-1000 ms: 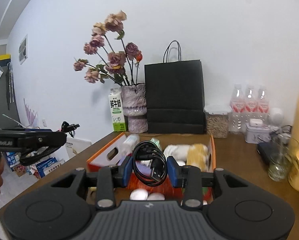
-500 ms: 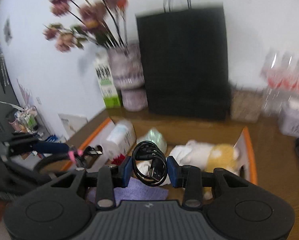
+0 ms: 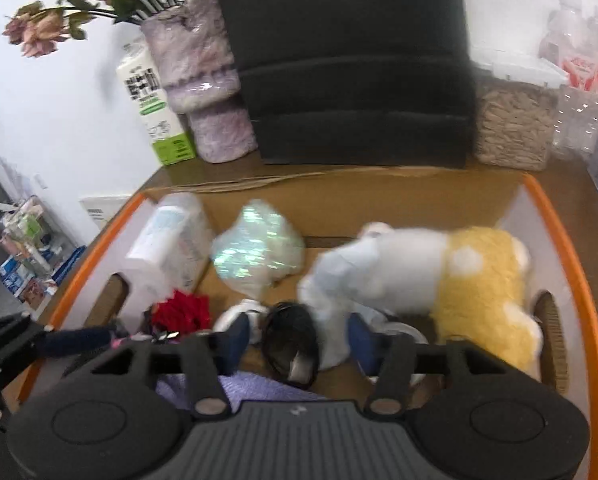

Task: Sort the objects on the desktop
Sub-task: 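Lower the black cable into the red box and open both tools, then withdraw both tools from the box toward the yellow block and white lid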

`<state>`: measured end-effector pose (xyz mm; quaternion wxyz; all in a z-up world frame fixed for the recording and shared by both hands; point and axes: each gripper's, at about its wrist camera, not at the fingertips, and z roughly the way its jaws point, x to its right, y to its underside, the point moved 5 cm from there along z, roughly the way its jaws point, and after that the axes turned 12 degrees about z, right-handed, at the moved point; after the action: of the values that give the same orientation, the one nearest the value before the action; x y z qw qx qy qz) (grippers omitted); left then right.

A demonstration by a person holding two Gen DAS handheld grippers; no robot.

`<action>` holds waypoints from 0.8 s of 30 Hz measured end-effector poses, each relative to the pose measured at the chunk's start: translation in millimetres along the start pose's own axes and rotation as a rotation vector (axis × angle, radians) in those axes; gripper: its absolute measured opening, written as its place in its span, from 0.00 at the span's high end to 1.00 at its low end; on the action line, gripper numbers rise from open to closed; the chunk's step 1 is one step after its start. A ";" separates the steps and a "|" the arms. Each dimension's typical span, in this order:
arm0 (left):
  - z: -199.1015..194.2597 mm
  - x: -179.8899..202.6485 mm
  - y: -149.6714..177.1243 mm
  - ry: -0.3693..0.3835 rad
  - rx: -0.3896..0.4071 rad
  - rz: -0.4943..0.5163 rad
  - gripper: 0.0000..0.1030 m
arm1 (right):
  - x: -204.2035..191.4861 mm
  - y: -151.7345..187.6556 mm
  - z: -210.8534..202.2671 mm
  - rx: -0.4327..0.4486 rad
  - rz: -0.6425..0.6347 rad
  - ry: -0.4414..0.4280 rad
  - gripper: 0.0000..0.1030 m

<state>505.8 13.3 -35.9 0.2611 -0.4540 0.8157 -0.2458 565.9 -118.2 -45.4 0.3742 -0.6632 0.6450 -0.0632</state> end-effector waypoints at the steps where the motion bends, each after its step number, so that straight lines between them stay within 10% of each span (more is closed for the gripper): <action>1: -0.1 -0.2 -1.3 0.012 -0.012 -0.001 0.24 | 1.1 -1.9 -1.3 0.002 0.011 -0.011 0.39; 24: -188.2 -7.0 -4.2 -0.078 0.138 -0.193 0.11 | 10.0 23.1 -216.0 0.174 -0.046 -0.001 0.24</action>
<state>389.4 48.3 108.0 0.2983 -0.5207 0.7385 -0.3075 426.4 -214.2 91.0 0.4292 -0.6431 0.6214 -0.1270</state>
